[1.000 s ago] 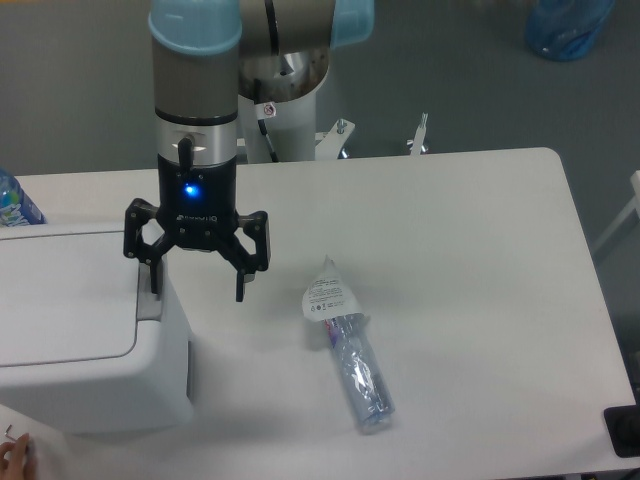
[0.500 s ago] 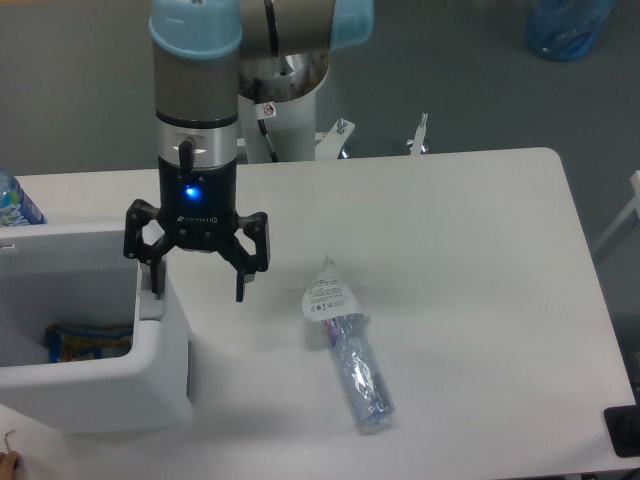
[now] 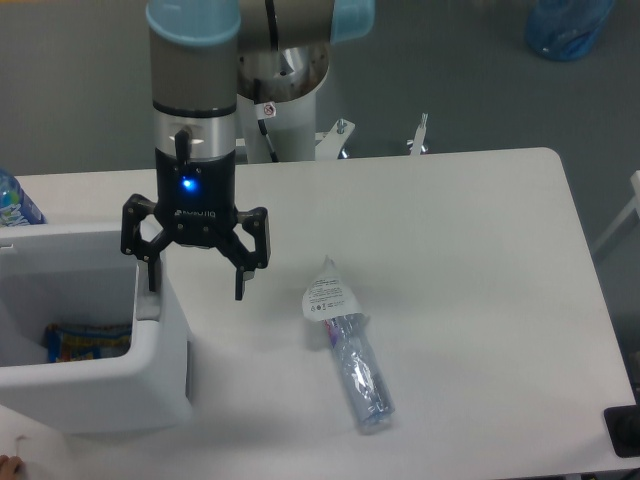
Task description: Open the trash can
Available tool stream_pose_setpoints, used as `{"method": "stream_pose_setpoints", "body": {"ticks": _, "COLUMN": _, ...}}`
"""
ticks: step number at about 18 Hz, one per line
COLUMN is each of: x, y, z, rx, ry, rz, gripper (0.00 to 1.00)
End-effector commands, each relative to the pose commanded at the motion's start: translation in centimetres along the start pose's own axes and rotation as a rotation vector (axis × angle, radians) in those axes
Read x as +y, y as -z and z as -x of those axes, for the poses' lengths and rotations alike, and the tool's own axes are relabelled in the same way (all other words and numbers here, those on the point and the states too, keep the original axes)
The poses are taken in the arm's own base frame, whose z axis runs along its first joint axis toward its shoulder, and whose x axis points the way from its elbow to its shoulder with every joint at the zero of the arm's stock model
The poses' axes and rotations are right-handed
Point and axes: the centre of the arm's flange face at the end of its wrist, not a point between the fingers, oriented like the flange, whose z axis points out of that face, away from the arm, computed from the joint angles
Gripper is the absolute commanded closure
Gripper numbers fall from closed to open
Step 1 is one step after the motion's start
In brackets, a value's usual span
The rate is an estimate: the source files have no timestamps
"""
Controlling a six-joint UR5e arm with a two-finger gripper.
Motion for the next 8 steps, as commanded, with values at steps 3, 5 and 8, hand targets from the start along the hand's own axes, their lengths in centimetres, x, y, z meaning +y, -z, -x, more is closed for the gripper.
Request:
{"method": "stream_pose_setpoints", "body": {"ticks": 3, "x": 0.8, "y": 0.7, "z": 3.3, "rx": -0.112, "ry": -0.032, "rz": 0.036, "gripper": 0.00}}
{"method": "stream_pose_setpoints", "body": {"ticks": 5, "x": 1.4, "y": 0.8, "z": 5.7, "rx": -0.159, "ry": -0.006, "rz": 0.056, "gripper": 0.00}}
{"method": "stream_pose_setpoints", "body": {"ticks": 8, "x": 2.5, "y": 1.1, "z": 8.6, "rx": -0.225, "ry": -0.006, "rz": 0.099, "gripper": 0.00}}
